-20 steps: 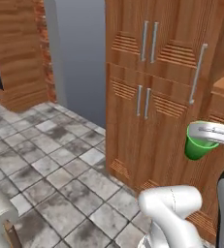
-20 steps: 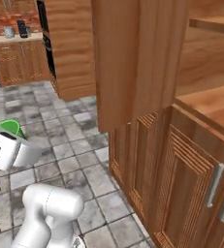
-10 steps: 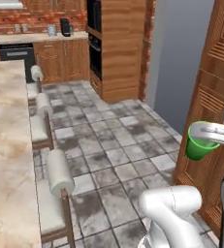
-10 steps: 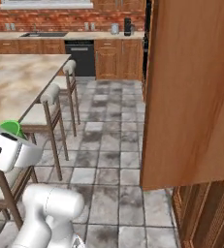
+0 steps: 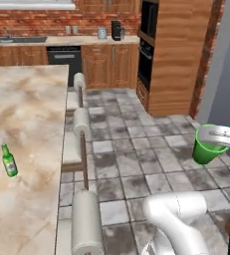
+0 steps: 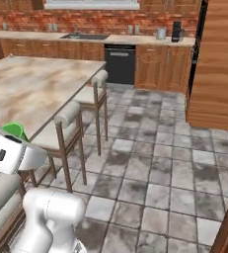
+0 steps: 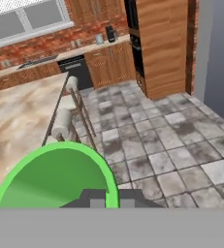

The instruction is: Open the cabinet directly in front. Then move the beer and the cup to the dining counter with the jar on it.

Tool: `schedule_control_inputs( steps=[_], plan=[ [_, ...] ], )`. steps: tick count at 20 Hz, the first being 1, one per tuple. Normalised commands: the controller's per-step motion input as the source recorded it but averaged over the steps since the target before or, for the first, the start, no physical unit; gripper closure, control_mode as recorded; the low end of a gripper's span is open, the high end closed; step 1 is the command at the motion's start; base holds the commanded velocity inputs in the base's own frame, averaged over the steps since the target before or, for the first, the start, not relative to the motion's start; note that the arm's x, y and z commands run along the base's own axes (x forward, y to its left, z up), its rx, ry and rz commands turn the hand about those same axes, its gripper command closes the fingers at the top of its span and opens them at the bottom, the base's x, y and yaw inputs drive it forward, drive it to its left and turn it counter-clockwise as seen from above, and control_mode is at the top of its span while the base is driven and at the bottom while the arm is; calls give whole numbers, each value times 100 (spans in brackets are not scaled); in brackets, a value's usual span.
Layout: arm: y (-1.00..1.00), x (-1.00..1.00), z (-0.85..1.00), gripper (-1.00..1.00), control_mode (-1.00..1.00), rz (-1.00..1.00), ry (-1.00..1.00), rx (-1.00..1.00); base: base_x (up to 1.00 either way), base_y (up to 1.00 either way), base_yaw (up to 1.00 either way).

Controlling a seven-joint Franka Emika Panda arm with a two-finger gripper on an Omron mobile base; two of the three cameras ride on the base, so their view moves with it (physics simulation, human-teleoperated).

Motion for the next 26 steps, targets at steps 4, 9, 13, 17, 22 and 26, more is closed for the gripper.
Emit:
schedule_control_inputs(
  steps=[4,9,13,17,22,26],
  plan=[
    [0,0,0,100,100,0,0,0,65,0,76],
    [0,0,0,100,100,0,0,0,30,0,82],
    [0,0,0,100,100,0,0,0,31,0,80],
    [0,0,0,100,100,0,0,0,22,0,82],
    [0,0,0,100,100,0,0,0,26,-12,73],
    [0,0,0,100,100,0,0,0,52,-48,54]
  ],
)
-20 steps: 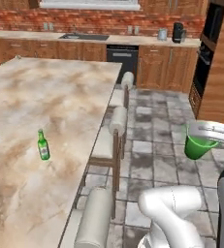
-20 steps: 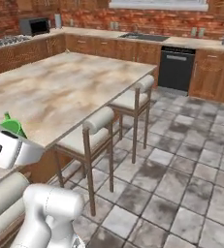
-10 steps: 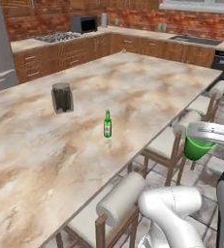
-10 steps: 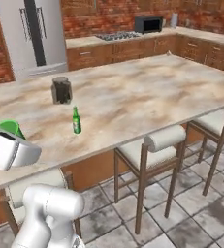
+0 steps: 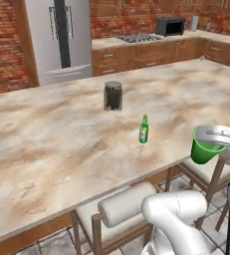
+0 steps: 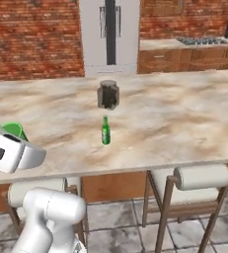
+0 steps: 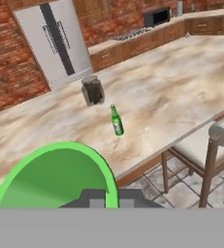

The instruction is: Open the cabinet directly in front. Then move the beer and the cup to the dining counter with the jar on it.

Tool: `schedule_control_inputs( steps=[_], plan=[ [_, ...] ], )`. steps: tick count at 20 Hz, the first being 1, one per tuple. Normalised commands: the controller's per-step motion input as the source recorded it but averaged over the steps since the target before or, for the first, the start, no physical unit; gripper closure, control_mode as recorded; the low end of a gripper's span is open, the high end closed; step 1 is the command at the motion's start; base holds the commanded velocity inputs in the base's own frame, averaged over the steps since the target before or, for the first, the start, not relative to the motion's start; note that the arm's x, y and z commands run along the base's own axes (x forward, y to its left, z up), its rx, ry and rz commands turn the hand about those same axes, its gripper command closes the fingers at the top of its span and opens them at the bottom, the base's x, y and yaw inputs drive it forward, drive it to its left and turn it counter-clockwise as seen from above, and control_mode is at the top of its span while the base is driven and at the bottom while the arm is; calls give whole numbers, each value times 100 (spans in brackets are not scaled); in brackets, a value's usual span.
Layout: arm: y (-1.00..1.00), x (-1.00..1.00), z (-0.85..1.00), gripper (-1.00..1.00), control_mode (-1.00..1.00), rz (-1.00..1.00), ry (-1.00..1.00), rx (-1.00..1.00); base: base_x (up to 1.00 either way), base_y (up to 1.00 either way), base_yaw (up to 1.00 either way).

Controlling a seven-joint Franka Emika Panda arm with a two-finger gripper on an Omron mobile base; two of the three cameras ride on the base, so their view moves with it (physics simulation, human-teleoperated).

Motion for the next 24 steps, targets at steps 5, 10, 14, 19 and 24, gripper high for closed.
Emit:
schedule_control_inputs(
  steps=[5,10,14,19,24],
  plan=[
    [0,0,0,100,100,0,0,0,38,-33,58],
    [0,0,0,100,100,0,0,0,11,-47,55],
    [0,0,0,100,100,0,0,0,-4,-74,45],
    [0,0,0,100,100,0,0,0,34,0,0],
    [-5,52,-1,100,-100,0,10,0,33,-5,0]
  ],
)
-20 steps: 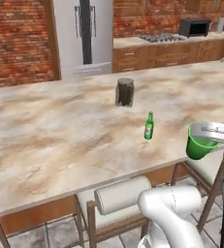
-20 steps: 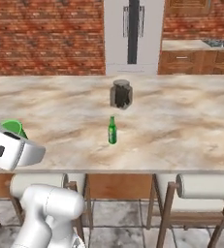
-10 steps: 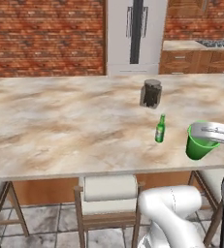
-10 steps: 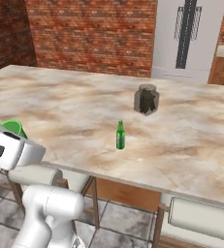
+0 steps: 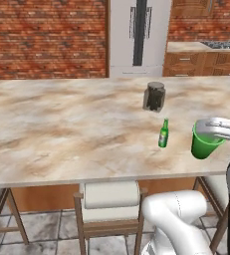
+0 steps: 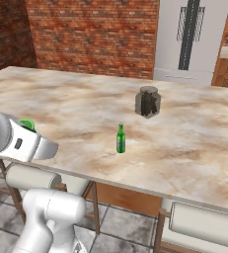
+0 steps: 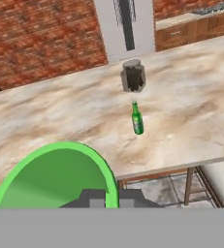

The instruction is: Open the cabinet directly in front. Then move the beer and the cup to the dining counter with the jar on it.

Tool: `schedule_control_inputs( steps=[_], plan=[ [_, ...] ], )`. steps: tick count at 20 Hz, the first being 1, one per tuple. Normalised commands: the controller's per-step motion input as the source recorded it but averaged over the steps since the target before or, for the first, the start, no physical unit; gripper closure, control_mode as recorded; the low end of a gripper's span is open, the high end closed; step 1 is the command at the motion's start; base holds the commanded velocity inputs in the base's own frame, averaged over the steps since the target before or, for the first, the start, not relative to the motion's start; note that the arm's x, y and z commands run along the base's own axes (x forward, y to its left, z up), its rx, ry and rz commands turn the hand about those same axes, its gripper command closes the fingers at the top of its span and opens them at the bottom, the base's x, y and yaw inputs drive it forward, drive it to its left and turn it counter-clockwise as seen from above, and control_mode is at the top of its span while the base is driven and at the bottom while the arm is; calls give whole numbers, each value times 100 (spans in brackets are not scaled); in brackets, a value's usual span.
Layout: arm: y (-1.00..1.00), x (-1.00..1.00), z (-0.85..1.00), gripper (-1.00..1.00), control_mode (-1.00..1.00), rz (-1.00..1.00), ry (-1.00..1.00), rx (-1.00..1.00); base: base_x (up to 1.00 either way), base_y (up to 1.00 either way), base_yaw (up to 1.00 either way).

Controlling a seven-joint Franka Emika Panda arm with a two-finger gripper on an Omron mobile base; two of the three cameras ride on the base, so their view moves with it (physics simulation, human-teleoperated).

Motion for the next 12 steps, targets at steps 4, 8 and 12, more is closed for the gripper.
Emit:
schedule_control_inputs(
  steps=[4,8,12],
  plan=[
    [0,100,-14,100,-100,0,27,1,0,0,0],
    [0,45,-13,100,-100,0,8,0,0,0,0],
    [0,0,-2,100,-100,0,0,0,0,0,0]
  ],
)
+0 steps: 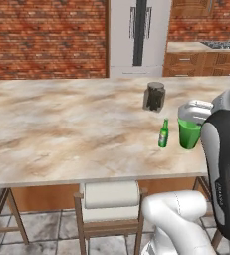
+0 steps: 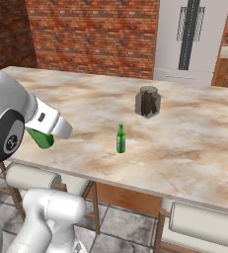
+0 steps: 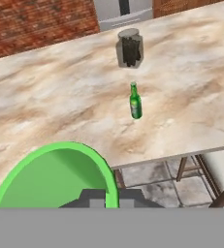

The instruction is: Open the cabinet directly in front. Then move the beer and the cup to the dining counter with the jar on it.

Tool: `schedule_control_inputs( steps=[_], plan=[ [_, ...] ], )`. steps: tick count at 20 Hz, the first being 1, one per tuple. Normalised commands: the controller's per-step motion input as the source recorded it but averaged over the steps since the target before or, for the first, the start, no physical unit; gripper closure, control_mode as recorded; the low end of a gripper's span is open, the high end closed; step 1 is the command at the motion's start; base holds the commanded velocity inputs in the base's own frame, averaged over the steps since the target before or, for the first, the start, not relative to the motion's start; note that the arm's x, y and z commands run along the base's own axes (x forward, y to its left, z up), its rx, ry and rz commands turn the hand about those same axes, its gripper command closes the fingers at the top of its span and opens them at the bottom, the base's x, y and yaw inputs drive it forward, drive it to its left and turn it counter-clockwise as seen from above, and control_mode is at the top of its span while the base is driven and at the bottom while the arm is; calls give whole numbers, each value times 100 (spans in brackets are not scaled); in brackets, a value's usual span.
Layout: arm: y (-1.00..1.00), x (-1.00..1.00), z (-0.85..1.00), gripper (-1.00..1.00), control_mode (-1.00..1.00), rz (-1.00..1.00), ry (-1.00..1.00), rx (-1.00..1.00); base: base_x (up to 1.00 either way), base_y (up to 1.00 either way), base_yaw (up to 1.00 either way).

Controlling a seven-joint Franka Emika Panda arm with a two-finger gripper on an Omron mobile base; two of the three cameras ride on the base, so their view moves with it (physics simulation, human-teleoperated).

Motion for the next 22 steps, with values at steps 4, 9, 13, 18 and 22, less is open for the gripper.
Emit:
schedule_control_inputs(
  steps=[4,9,13,18,22],
  plan=[
    [3,0,-16,100,-100,-12,0,1,0,0,0],
    [7,0,-6,100,-100,-27,0,13,0,0,0],
    [0,0,-1,100,-100,-10,0,21,0,0,0],
    [2,26,0,100,-100,0,2,0,0,0,0],
    [15,62,0,100,-100,-2,10,0,0,0,0]
  ],
)
